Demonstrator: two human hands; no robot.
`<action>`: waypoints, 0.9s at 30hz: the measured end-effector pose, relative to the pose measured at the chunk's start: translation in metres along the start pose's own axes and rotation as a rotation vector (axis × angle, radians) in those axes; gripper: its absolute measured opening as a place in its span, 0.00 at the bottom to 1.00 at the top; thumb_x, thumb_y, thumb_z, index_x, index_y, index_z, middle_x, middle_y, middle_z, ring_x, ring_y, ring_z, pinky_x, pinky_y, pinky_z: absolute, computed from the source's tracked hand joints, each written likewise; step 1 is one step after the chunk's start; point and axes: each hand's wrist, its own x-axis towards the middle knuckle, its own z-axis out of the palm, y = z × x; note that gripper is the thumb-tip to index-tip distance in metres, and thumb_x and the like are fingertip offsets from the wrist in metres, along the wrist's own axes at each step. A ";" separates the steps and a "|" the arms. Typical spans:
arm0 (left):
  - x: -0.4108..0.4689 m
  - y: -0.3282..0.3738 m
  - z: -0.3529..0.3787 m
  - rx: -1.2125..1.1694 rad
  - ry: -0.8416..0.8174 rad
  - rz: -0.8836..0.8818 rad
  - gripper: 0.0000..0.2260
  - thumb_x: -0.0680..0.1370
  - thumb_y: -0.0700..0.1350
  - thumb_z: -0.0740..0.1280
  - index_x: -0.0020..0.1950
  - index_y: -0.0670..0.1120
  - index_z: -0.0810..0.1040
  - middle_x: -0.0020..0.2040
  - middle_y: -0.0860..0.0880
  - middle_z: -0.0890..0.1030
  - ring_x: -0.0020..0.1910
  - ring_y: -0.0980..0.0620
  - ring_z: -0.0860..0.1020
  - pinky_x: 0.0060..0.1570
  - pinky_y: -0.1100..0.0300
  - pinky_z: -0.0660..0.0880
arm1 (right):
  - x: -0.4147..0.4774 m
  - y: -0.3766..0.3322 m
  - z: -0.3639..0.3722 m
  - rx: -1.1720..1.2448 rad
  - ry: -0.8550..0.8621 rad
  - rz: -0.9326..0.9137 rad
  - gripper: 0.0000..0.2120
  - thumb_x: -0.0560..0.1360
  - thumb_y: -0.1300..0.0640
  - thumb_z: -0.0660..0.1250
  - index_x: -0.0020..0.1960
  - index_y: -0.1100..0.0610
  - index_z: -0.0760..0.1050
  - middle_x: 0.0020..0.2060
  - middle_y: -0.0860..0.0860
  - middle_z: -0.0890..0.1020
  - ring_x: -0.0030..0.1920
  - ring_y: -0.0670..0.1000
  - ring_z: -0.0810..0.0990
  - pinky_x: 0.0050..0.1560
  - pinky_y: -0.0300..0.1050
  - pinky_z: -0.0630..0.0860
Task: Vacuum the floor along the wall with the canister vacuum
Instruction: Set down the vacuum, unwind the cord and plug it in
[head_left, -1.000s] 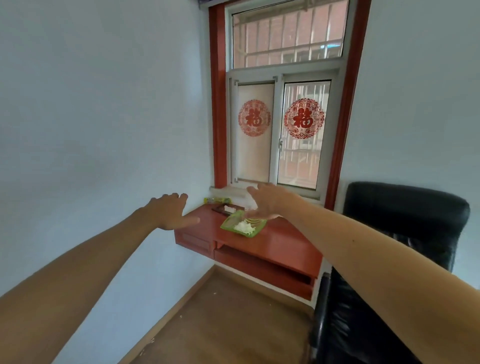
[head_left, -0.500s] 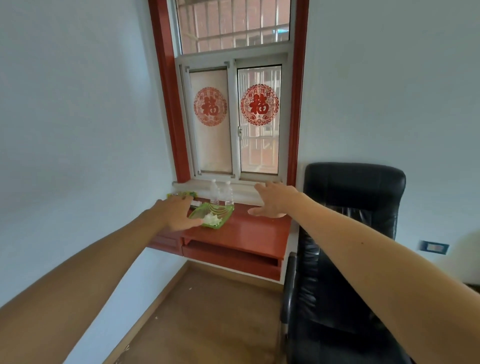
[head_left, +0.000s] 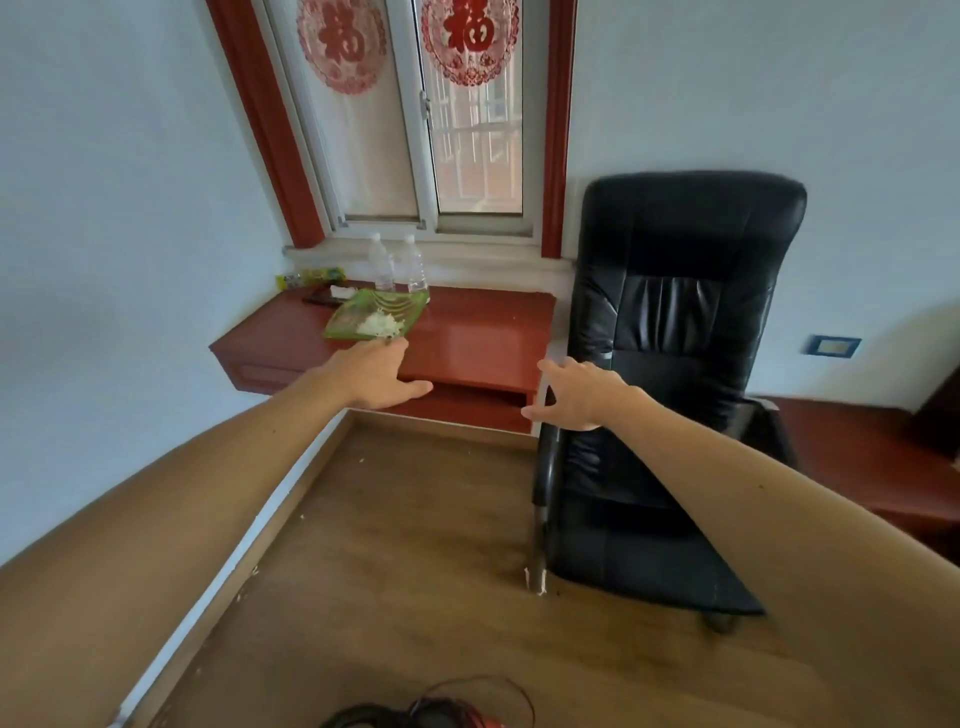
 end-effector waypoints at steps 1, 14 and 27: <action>0.005 0.000 0.014 0.000 -0.030 0.004 0.35 0.77 0.67 0.61 0.74 0.44 0.64 0.72 0.43 0.70 0.69 0.42 0.71 0.63 0.44 0.72 | 0.002 0.000 0.017 0.016 -0.023 0.011 0.41 0.76 0.32 0.60 0.78 0.55 0.53 0.73 0.58 0.66 0.69 0.63 0.69 0.64 0.59 0.72; 0.039 -0.028 0.281 0.020 -0.451 0.124 0.38 0.76 0.68 0.60 0.78 0.45 0.60 0.75 0.45 0.67 0.72 0.44 0.69 0.65 0.45 0.72 | 0.011 -0.041 0.294 0.193 -0.394 0.239 0.36 0.77 0.34 0.60 0.75 0.55 0.58 0.69 0.57 0.70 0.66 0.61 0.71 0.60 0.58 0.74; -0.033 -0.055 0.562 -0.044 -0.822 0.149 0.39 0.74 0.71 0.59 0.74 0.44 0.63 0.71 0.42 0.71 0.68 0.41 0.71 0.63 0.43 0.73 | -0.034 -0.093 0.541 0.330 -0.782 0.314 0.36 0.75 0.34 0.62 0.75 0.55 0.60 0.69 0.57 0.69 0.68 0.61 0.69 0.62 0.57 0.71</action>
